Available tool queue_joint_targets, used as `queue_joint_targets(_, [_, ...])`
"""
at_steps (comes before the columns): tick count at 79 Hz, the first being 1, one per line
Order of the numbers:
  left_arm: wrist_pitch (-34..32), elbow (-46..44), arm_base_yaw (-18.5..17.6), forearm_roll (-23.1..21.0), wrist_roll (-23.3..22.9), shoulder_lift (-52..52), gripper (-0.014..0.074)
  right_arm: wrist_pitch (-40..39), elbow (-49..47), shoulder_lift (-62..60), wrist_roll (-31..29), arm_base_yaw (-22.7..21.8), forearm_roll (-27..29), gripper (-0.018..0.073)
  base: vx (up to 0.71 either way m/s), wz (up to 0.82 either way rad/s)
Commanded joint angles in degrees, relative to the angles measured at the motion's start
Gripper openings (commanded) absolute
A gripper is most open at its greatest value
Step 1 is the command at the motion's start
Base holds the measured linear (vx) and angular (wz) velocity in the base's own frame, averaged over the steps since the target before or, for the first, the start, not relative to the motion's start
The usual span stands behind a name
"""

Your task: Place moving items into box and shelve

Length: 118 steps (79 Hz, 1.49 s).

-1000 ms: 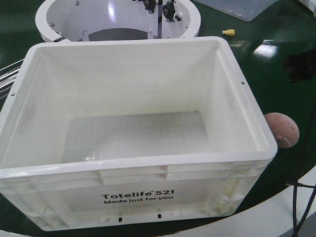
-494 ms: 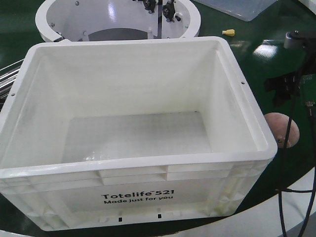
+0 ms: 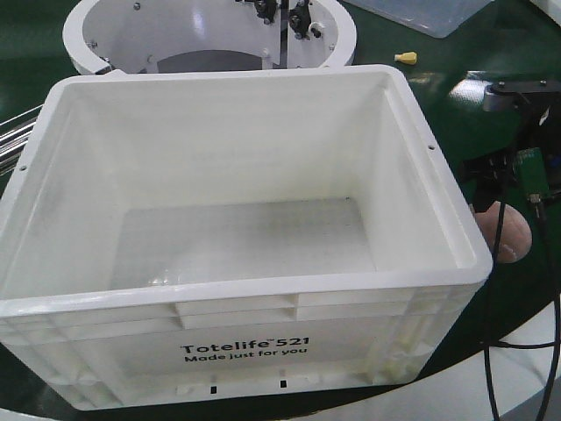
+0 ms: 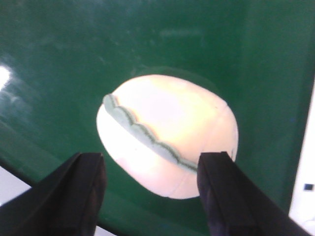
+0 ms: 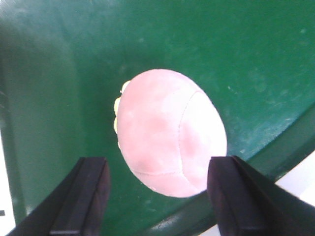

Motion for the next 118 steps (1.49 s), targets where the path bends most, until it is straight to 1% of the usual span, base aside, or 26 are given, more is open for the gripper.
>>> queue_joint_targets(1, [0.21,-1.33,0.05,-1.05,-0.06,-0.31,0.0533,-1.05,-1.86,-1.78,-0.88,-0.21,0.26,0.0505,0.0,0.0])
queue_joint_targets(5, [0.21,-1.33,0.05,-2.35,0.24,0.68,0.0533,-1.16,-1.86,-1.32,-1.09,-0.21,0.26,0.0505,0.0,0.0])
queue_joint_targets(8, [0.15,-1.33,0.05,-3.65,1.42,1.3,0.0533,-1.21,-1.86,-1.0,-1.14,-0.21,0.21,0.0505,0.0,0.0])
queue_joint_targets(15, [-0.48,-1.33,0.05,-4.96,2.34,3.04,0.0533,-1.21,-1.86,0.05,-1.14,-0.21,0.2,0.0505,0.0,0.0])
queue_joint_targets(33, [-0.85,-1.28,0.05,-5.02,2.41,7.47,0.0531,-1.31,-1.86,2.59,-1.14,-0.21,0.54,0.0505,0.0,0.0])
queue_joint_targets(39, [-0.79,-1.09,0.05,-4.97,2.41,8.15,0.0505,-2.12,-1.86,2.82,-1.14,-0.21,0.54,0.0505,0.0,0.0])
queue_joint_targets(42, [-0.94,-0.82,0.05,-4.73,2.41,8.2,0.0478,-2.33,-1.86,2.87,-1.14,-0.21,0.54,0.0504,0.0,0.0])
queue_joint_targets(46, [-1.19,-0.59,0.05,-4.66,2.35,8.43,0.042,-2.37,-1.86,2.87,-1.14,-0.21,0.54,0.0498,0.0,0.0])
queue_joint_targets(50, [-1.18,-0.59,0.05,-4.32,2.35,8.7,0.034,-2.37,-1.86,2.87,-1.14,-0.21,0.54,0.0483,0.0,0.0])
queue_joint_targets(51, [-1.05,-0.59,0.05,-4.32,2.35,8.7,0.03,-2.37,-1.86,2.87,-1.14,-0.21,0.44,0.0477,0.0,0.0])
queue_joint_targets(52, [-1.05,-0.59,0.05,-4.32,2.35,8.7,0.0286,-2.37,-1.86,2.87,-1.14,-0.21,0.44,0.047,0.0,0.0])
queue_joint_targets(54, [-0.99,-0.59,0.05,-4.32,2.35,8.76,0.0228,-2.37,-1.86,2.87,-1.14,-0.21,0.3,0.0456,0.0,0.0])
queue_joint_targets(56, [-0.92,-0.59,0.05,-4.32,2.35,8.76,0.0184,-2.37,-1.86,2.87,-1.14,-0.21,0.17,0.0435,0.0,0.0])
queue_joint_targets(59, [-0.87,-0.59,0.05,-4.26,2.35,8.76,0.0095,-2.37,-1.86,2.87,-1.03,-0.21,-0.19,0.0395,0.0,0.0])
queue_joint_targets(60, [-0.87,-0.59,0.05,-4.26,2.35,8.76,0.008,-2.37,-1.86,2.87,-1.05,-0.21,-0.19,0.0388,0.0,0.0])
queue_joint_targets(63, [-0.81,-0.59,0.05,-4.26,2.35,8.76,-0.0005,-2.32,-1.86,2.87,-0.91,-0.21,-0.52,0.0347,0.0,0.0])
queue_joint_targets(64, [-0.81,-0.59,0.05,-4.26,2.45,8.76,-0.001,-2.32,-1.86,2.94,-0.86,-0.21,-0.66,0.0329,0.0,0.0])
queue_joint_targets(77, [-0.81,-0.59,0.05,-3.25,2.45,8.76,-0.0009,-0.65,-1.86,5.26,-0.62,-0.21,-1.71,0.0094,0.0,0.0])
queue_joint_targets(78, [-0.76,-0.59,0.05,-2.97,2.45,8.76,-0.0008,-0.53,-1.86,5.57,-0.62,-0.21,-1.71,0.0074,0.0,0.0])
queue_joint_targets(79, [-0.76,-0.74,0.05,-2.24,2.32,8.71,-0.0008,-0.53,-1.86,6.2,-0.62,-0.21,-1.77,0.0021,0.0,0.0])
queue_joint_targets(80, [-0.7,-0.74,0.05,-2.0,2.24,8.71,-0.0008,-0.53,-1.86,6.52,-0.62,-0.21,-1.77,-0.0008,0.0,0.0])
queue_joint_targets(81, [-0.7,-0.79,0.05,-1.72,2.03,8.65,-0.0008,-0.48,-1.86,6.63,-0.62,-0.21,-1.77,-0.0017,0.0,0.0])
queue_joint_targets(92, [-0.85,-0.76,0.05,2.82,-2.13,7.26,-0.0006,-1.57,-1.86,7.17,-0.62,-0.21,-2.35,-0.0013,0.0,0.0])
queue_joint_targets(96, [-0.97,-0.76,0.05,3.86,-2.58,6.27,-0.0006,-1.64,-1.86,6.88,-0.62,-0.21,-2.99,-0.0013,0.0,0.0])
queue_joint_targets(109, [-1.29,-0.86,0.05,4.03,-2.64,1.53,-0.0006,-1.75,-1.92,3.56,-0.62,-0.21,-3.27,-0.001,0.0,0.0])
queue_joint_targets(118, [-0.88,-1.5,0.05,4.09,-3.32,-3.27,-0.0006,-2.76,-1.92,-0.13,0.0,-0.21,-5.18,-0.001,0.0,0.0])
